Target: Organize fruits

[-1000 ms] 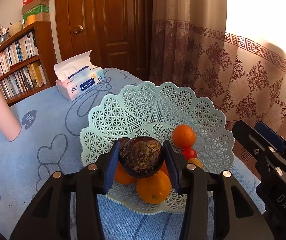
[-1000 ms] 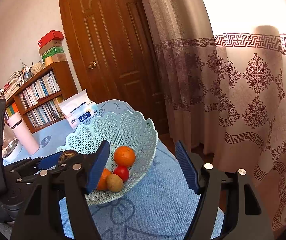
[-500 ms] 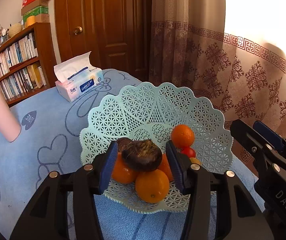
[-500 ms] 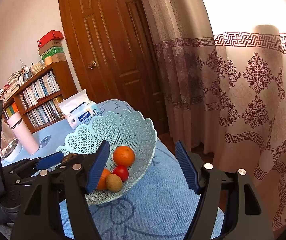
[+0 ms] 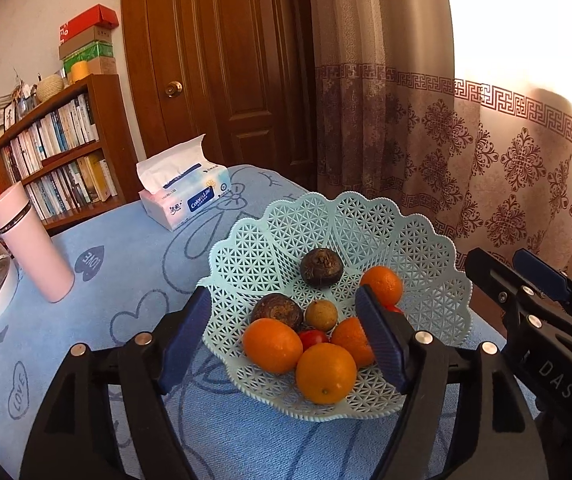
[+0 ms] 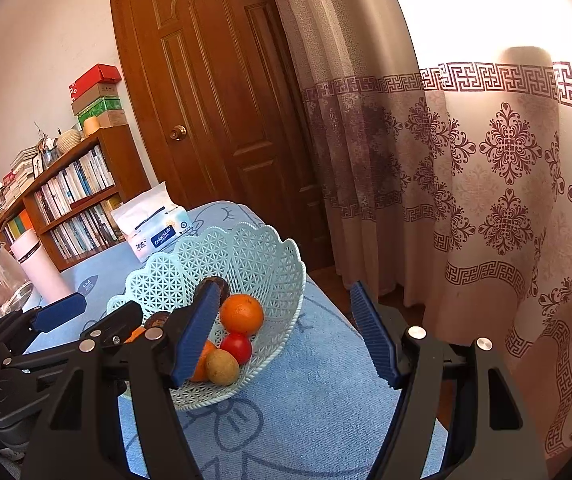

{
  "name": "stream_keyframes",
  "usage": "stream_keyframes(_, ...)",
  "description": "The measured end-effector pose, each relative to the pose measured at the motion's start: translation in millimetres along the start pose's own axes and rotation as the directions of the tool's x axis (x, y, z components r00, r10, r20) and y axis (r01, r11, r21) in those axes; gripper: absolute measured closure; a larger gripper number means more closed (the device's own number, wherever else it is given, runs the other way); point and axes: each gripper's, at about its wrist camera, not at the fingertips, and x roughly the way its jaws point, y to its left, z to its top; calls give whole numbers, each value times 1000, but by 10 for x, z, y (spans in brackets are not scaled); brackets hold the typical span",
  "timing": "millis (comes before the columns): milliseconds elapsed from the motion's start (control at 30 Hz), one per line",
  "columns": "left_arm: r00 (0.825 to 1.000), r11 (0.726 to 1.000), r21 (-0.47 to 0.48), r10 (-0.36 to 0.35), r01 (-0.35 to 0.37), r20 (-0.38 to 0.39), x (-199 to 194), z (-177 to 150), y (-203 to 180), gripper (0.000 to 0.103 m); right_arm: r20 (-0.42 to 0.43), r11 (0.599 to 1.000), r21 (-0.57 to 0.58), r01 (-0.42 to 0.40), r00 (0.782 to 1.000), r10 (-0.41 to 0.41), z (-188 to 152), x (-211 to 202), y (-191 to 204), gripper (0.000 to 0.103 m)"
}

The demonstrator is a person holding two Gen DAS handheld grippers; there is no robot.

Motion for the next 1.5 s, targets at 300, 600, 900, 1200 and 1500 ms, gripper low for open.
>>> stream_keyframes(300, 994, 994, 49, 97, -99, 40, -112, -35, 1, 14, 15, 1000, 12, 18, 1000, -18, 17, -22, -40, 20)
stream_keyframes(600, 979, 980, 51, 190, -194, 69, -265, -97, 75, 12, 44, 999, 34, 42, 998, -43, 33, -62, -92, 7)
stream_keyframes(900, 944, 946, 20, 320, -322, 82, -491, -242, 225, 5, 97, 993, -81, 83, 992, -75, -2, -134, 111, 3)
stream_keyframes(1200, 921, 923, -40, 384, -382, 59, -595, -416, 446, 5, 106, 982, -166, 89, 992, -72, -41, -124, 284, 3)
stream_keyframes(1500, 922, 923, -28, 384, -383, 43, -559, -481, 453, 5, 54, 970, -239, 33, 998, -21, -100, -66, 424, 3)
